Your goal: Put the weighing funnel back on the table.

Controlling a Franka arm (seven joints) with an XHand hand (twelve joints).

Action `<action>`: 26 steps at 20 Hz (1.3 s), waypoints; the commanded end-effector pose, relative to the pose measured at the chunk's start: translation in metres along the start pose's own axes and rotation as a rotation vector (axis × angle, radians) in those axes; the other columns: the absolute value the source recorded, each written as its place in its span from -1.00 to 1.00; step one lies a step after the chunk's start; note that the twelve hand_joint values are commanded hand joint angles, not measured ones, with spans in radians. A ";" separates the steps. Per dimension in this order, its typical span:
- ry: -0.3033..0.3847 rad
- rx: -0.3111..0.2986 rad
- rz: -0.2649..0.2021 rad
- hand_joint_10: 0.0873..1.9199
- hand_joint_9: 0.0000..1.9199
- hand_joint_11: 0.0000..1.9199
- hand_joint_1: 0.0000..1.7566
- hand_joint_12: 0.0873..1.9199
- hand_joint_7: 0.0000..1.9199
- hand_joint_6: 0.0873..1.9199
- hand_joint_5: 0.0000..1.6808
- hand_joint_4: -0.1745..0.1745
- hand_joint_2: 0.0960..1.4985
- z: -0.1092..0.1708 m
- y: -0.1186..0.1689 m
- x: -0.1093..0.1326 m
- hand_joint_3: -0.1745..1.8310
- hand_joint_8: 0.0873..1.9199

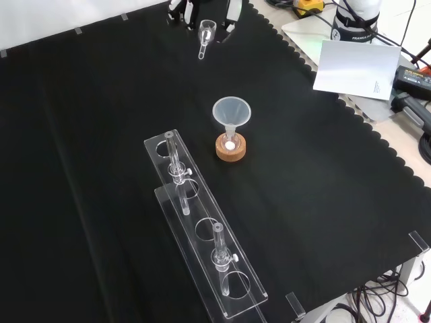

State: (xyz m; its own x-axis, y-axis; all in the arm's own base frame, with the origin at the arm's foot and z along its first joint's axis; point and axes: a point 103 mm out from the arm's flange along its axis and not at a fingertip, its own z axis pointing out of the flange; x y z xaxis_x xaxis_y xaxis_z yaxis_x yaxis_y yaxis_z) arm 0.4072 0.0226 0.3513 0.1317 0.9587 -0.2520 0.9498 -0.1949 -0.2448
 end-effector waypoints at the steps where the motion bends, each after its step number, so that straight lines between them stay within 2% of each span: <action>1: -0.002 0.004 0.018 -0.71 -0.06 -0.21 0.28 0.09 -0.49 -0.43 0.54 1.00 -0.19 -0.001 0.006 -0.010 -0.21 -0.37; 6: 0.027 0.015 0.032 -0.71 -0.06 -0.21 0.28 0.09 -0.49 -0.43 0.54 1.00 -0.19 0.002 0.015 -0.024 -0.21 -0.37; 11: 0.025 0.023 0.029 -0.71 -0.06 -0.20 0.28 0.09 -0.49 -0.42 0.54 1.00 -0.19 0.004 0.030 -0.033 -0.21 -0.37; 26: 0.044 0.077 0.019 -0.71 -0.06 -0.20 0.28 0.08 -0.49 -0.42 0.54 1.00 -0.19 0.041 0.089 -0.052 -0.21 -0.37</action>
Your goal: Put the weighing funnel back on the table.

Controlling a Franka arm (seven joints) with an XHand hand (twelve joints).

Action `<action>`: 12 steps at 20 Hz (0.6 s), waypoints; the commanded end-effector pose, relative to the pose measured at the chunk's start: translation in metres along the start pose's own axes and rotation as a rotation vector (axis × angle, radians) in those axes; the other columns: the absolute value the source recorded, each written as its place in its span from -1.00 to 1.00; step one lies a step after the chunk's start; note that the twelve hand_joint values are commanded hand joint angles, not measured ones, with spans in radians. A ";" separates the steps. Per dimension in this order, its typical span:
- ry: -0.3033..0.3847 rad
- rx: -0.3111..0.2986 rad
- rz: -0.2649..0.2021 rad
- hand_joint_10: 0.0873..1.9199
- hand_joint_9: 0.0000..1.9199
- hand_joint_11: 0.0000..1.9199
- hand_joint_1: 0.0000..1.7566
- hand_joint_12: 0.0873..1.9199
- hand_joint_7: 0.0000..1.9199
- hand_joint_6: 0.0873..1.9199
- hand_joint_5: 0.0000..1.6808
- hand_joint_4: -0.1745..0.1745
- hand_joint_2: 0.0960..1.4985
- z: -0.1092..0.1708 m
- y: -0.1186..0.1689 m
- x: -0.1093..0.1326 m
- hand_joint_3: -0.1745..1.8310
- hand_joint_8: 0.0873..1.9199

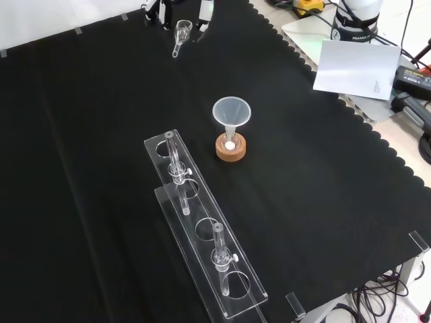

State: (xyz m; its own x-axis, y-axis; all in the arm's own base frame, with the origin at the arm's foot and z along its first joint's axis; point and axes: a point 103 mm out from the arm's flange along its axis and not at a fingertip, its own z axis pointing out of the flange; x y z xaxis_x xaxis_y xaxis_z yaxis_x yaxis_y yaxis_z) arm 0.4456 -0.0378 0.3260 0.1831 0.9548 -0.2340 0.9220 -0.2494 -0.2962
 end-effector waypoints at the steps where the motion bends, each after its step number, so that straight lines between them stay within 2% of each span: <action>1: 0.012 0.015 -0.030 -0.71 -0.06 -0.20 0.28 0.08 -0.49 -0.42 0.54 1.00 -0.19 0.016 0.040 -0.002 -0.21 -0.37; 12: -0.006 0.043 -0.080 -0.71 -0.06 -0.20 0.28 0.08 -0.49 -0.42 0.54 1.00 -0.19 0.055 0.080 0.028 -0.21 -0.37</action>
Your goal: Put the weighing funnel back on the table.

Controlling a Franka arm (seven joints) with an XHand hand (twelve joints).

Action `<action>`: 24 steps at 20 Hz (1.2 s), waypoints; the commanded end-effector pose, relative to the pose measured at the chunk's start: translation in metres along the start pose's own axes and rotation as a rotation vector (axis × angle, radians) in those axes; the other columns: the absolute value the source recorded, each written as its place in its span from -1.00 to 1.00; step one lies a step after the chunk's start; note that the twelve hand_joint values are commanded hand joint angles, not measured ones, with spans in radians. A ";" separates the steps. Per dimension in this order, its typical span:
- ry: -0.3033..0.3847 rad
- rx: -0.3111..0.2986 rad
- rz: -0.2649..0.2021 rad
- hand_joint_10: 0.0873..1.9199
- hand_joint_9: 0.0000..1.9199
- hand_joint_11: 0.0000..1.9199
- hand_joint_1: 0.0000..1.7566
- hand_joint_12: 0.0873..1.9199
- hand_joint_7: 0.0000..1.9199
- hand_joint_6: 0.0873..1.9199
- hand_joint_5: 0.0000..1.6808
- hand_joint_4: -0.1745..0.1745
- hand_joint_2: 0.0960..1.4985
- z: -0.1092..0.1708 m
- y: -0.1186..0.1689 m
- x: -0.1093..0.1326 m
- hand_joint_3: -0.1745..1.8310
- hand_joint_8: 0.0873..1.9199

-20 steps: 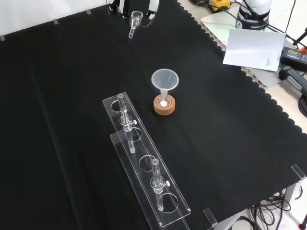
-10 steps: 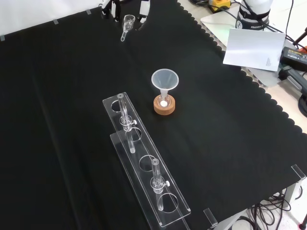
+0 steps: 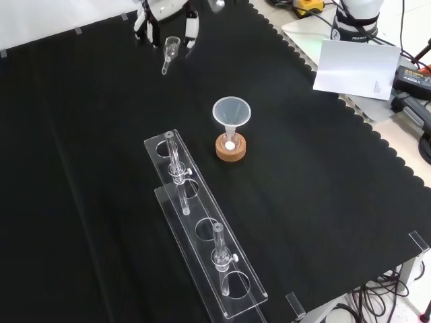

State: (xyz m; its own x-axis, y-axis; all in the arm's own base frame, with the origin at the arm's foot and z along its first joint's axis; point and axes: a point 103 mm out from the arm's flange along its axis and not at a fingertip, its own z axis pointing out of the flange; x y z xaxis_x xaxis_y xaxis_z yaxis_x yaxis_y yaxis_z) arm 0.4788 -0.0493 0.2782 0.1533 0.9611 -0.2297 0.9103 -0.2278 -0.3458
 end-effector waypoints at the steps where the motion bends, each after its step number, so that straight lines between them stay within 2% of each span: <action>1: 0.000 -0.002 -0.052 -0.71 -0.06 -0.20 0.28 0.08 -0.49 -0.42 0.54 1.00 -0.19 0.022 0.037 0.021 -0.21 -0.37; 14: 0.019 0.017 -0.091 -0.71 -0.05 -0.20 0.28 0.08 -0.49 -0.41 0.54 1.00 -0.19 0.063 0.069 0.044 -0.21 -0.37; 24: -0.007 0.040 -0.111 -0.71 -0.05 -0.20 0.28 0.08 -0.49 -0.41 0.53 1.00 -0.18 0.092 0.091 0.067 -0.21 -0.37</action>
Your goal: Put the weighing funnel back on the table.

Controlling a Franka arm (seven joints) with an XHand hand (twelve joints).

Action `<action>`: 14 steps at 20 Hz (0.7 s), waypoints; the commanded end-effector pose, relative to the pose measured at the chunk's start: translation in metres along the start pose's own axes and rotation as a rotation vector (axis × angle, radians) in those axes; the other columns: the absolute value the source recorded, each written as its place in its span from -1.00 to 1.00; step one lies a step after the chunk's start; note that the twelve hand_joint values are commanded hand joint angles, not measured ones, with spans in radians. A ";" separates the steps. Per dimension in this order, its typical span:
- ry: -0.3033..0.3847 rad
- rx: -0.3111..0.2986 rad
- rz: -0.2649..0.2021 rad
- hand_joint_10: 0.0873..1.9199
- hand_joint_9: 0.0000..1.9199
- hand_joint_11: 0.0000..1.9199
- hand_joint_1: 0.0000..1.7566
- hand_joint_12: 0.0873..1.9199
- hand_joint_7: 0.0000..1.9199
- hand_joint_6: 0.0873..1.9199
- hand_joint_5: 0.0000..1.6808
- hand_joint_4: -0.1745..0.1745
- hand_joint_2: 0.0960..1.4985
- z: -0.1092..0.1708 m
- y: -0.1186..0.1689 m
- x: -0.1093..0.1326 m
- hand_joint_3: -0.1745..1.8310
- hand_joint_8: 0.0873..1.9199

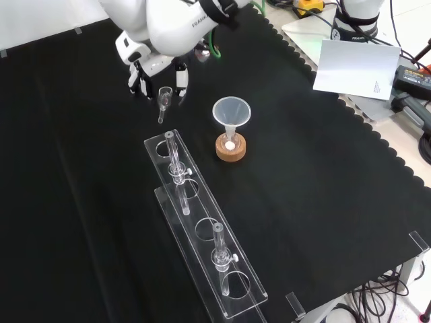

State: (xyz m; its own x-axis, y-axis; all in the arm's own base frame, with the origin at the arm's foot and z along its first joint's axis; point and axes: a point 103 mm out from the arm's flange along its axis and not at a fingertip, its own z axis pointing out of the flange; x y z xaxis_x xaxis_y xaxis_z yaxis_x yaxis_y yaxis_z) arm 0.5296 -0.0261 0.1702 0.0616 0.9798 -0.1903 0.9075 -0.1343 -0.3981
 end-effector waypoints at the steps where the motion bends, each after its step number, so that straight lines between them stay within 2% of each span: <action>1: -0.009 0.004 -0.012 -0.70 -0.05 -0.20 0.28 0.08 -0.49 -0.41 0.53 1.00 -0.18 0.019 0.016 0.012 -0.21 -0.37; 14: 0.009 -0.051 -0.030 -0.70 -0.05 -0.20 0.28 0.08 -0.48 -0.41 0.53 1.00 -0.18 0.046 0.031 0.022 -0.21 -0.36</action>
State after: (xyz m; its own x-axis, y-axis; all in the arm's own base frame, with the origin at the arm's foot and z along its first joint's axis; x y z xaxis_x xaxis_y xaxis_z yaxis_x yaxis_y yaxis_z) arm 0.5411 -0.0148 0.1189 0.0391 0.9828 -0.1804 0.9267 -0.1032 -0.3613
